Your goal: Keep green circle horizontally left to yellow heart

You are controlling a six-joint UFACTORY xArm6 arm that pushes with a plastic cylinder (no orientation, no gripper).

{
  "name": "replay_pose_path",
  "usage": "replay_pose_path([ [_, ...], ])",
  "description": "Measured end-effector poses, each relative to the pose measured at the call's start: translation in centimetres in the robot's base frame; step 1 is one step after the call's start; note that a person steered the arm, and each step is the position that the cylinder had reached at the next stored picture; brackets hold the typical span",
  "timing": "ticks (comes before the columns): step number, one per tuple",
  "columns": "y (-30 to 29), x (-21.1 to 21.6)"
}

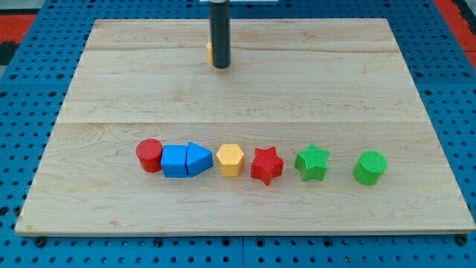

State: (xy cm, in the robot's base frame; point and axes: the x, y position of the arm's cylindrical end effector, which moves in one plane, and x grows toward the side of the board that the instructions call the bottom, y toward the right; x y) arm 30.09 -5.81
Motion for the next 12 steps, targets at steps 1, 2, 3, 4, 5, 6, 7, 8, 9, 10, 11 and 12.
replay_pose_path([
  [1,-5.0,-2.2],
  [2,-0.6,-4.6],
  [3,10.5,-4.4],
  [4,12.1,-3.0],
  [5,14.7,5.2],
  [6,23.5,13.7],
  [7,27.9,25.0],
  [8,27.2,27.4],
  [9,25.7,20.9],
  [10,22.8,15.2],
  [11,26.5,17.1],
  [12,32.5,22.6],
])
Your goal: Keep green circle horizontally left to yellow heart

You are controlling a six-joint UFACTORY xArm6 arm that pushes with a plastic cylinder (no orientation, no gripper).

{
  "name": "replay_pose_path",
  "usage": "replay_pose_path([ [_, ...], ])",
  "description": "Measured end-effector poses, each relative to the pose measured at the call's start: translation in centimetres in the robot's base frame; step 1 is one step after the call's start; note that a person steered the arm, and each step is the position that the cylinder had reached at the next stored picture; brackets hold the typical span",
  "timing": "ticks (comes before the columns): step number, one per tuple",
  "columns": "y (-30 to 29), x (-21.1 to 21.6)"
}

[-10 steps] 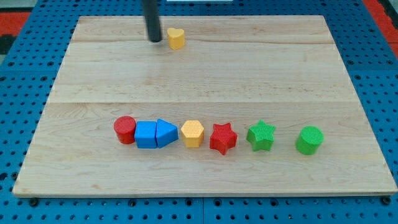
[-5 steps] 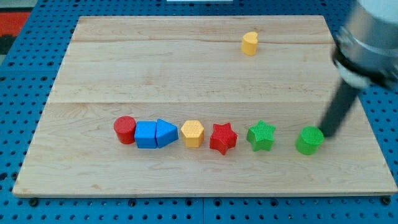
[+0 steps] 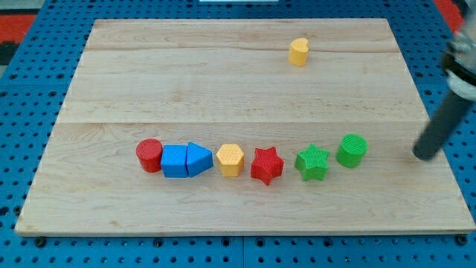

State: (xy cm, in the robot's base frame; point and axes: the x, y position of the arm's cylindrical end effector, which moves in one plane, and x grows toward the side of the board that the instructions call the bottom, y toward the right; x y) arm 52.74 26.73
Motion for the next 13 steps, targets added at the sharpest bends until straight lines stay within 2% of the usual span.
replay_pose_path([
  [1,-6.9,-0.9],
  [2,-10.7,-1.6],
  [4,-20.7,-12.6],
  [5,-16.2,-9.1],
  [6,-17.5,-6.0],
  [7,-23.7,-9.1],
  [8,-29.0,-15.0],
  [9,-30.5,-18.5],
  [10,-27.6,-25.8],
  [11,-17.3,-26.7],
  [12,-15.9,-24.7],
  [13,-17.7,-24.5],
])
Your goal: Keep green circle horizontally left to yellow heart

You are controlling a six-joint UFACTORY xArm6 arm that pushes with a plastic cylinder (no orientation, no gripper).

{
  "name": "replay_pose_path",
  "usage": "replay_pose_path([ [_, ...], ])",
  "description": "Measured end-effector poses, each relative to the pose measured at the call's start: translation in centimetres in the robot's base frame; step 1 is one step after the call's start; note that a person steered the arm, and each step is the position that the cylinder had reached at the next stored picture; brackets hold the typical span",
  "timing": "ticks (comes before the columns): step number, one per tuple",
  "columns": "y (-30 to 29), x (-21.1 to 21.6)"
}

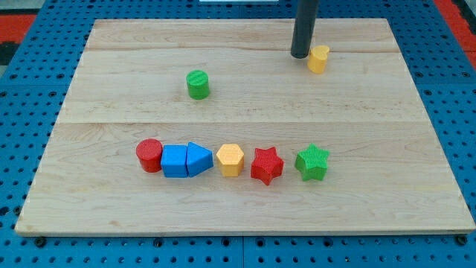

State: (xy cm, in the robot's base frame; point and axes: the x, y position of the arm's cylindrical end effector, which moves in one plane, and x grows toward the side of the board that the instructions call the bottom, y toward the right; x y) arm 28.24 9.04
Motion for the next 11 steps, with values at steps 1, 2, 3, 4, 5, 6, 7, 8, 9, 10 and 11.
replay_pose_path([
  [1,-2.8,1.0],
  [2,-3.6,8.9],
  [3,-10.8,14.0],
  [4,-16.1,10.9],
  [5,-15.1,7.8],
  [6,-12.1,5.2],
  [7,-12.3,10.5],
  [8,-22.0,9.5],
  [9,-22.2,4.9],
  [10,-17.5,4.3],
  [11,-19.9,8.4],
])
